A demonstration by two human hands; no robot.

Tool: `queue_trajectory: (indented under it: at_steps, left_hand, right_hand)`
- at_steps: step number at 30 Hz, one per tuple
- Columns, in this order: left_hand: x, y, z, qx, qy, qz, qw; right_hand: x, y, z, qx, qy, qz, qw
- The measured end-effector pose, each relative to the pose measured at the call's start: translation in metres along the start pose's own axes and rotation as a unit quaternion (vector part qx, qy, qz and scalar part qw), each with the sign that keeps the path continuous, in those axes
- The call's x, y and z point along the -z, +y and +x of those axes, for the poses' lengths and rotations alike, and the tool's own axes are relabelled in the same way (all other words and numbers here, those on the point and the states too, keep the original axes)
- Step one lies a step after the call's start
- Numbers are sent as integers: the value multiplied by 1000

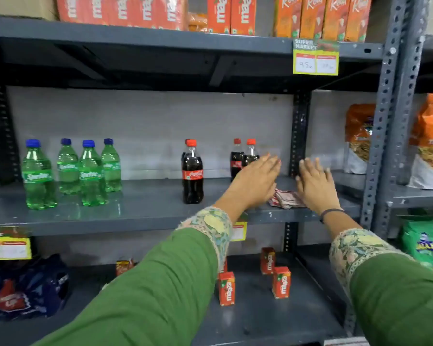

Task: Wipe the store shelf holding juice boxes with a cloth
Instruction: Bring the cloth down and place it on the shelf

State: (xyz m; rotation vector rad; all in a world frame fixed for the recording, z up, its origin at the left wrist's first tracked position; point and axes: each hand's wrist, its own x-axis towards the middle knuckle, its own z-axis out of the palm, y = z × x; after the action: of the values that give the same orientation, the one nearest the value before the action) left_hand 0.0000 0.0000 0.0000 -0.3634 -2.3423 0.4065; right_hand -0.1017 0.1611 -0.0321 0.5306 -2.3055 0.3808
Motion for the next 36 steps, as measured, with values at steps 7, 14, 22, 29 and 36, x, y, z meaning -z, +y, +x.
queue_trajectory:
  at_steps: [7,14,22,29,36]
  left_hand:
    - [-45,43,-3,59,-130,-121,982]
    - [-36,47,-31,-6,-3,-24,1000]
    - [-57,26,-268,32,17,-94,995]
    - [-39,-59,-457,231,-134,-80,960]
    - [-24,-169,-594,346,-217,-24,912]
  right_hand:
    - [-14,25,-38,12,-33,20,999]
    - [-29,21,-95,59,102,-18,993]
    - [-96,-105,-229,177,108,119,971]
    - [-138,-299,-290,261,-127,188,938]
    - [-171,-482,-309,325,-216,233,891]
